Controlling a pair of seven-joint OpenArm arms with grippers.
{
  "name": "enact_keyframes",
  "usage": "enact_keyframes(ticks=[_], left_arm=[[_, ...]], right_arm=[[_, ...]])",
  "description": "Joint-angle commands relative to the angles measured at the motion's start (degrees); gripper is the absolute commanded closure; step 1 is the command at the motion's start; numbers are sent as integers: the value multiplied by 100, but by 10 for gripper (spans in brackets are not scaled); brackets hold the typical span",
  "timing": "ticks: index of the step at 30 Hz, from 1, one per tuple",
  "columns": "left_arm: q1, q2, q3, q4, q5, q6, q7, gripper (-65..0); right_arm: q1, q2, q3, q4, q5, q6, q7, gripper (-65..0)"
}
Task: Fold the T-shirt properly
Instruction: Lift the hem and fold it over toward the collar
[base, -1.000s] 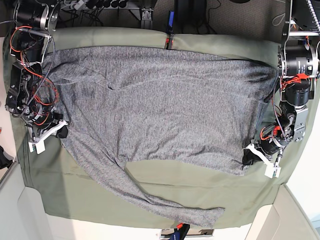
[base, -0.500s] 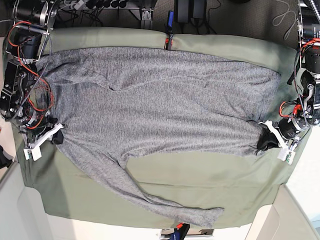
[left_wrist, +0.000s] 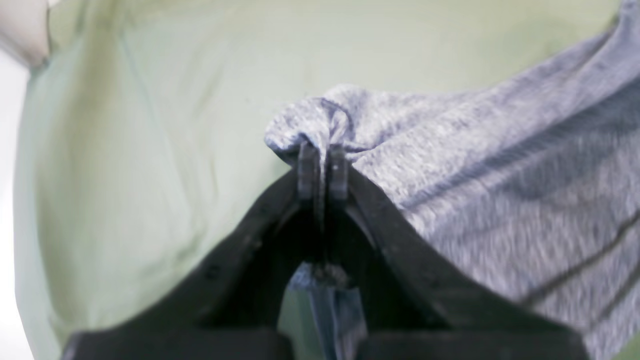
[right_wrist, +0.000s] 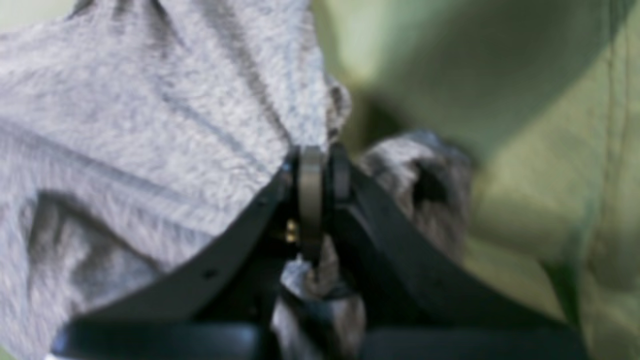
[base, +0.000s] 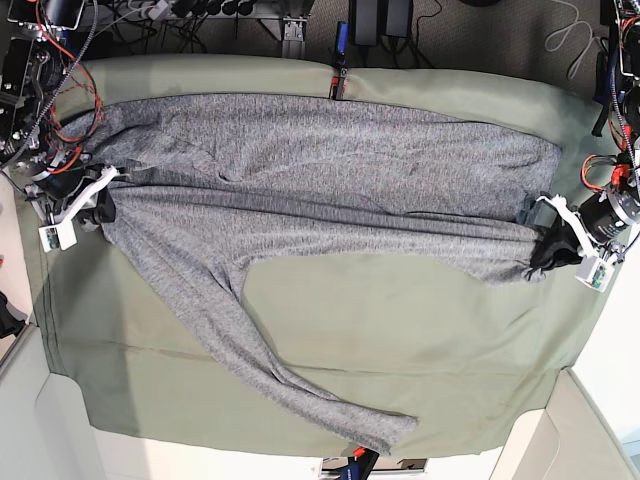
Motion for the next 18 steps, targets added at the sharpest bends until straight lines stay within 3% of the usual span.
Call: enact_keyframes(ticks=[1, 10, 11, 15, 18], left_arm=[[13, -142, -90, 144, -72, -19, -68, 0], [240, -42, -76, 199, -103, -19, -31, 0], [258, -42, -76, 199, -138, -19, -28, -34], [275, -44, -76, 199, -201, -19, 168, -186], [271, -44, -76, 199, -393, -19, 501, -200]], right_arm=[[17, 138, 68, 164, 70, 9, 122, 0], [-177, 251, 118, 195, 247, 9, 116, 0], [-177, 251, 118, 195, 310, 7, 116, -2], [-175, 251, 118, 195, 433, -61, 166, -237], [-173, 251, 118, 195, 435, -61, 363, -270]])
